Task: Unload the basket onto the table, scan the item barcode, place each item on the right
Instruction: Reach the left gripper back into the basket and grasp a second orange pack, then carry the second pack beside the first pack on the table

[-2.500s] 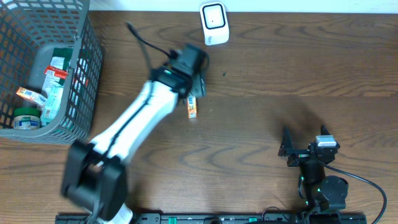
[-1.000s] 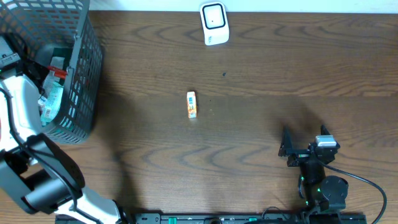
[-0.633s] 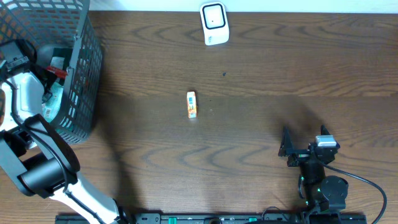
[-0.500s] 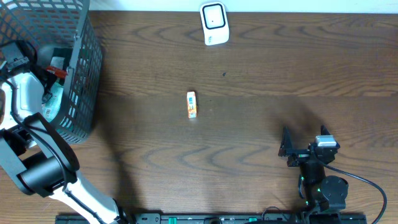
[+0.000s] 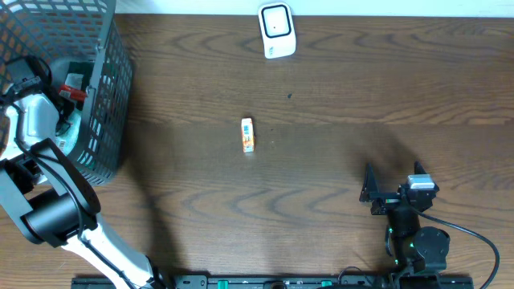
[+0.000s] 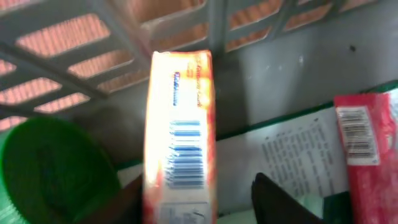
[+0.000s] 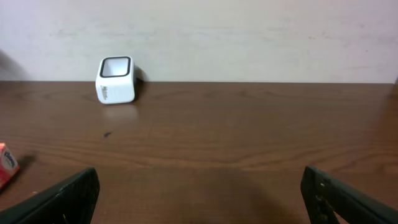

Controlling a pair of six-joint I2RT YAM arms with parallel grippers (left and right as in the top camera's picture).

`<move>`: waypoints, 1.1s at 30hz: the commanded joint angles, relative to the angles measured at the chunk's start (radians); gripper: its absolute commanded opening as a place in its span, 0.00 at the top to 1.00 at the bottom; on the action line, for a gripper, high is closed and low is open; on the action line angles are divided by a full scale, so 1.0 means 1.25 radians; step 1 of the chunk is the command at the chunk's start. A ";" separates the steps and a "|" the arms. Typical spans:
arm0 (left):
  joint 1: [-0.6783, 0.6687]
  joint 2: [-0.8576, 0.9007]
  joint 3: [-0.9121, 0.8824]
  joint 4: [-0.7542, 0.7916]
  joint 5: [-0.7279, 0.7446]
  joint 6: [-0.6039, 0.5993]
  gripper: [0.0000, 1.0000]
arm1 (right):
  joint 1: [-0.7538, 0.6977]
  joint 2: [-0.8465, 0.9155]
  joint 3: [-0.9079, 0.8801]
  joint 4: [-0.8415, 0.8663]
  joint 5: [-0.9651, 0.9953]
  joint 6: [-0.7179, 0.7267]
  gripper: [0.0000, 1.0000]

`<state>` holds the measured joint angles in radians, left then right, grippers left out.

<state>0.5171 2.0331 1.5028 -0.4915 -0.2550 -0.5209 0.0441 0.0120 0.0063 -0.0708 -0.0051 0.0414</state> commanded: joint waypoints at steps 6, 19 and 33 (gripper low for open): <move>0.006 -0.073 0.007 0.005 -0.016 0.009 0.80 | -0.003 -0.004 -0.001 -0.003 0.000 -0.004 0.01; -0.033 -0.440 0.007 -0.020 0.003 0.009 0.92 | -0.003 -0.004 -0.001 -0.003 0.000 -0.004 0.01; -0.372 -0.726 -0.008 -0.323 0.175 0.014 0.92 | -0.003 -0.004 -0.001 -0.003 0.000 -0.004 0.01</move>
<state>0.1390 1.1248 1.5024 -0.8642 -0.0643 -0.5190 0.0441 0.0120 0.0063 -0.0704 -0.0051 0.0414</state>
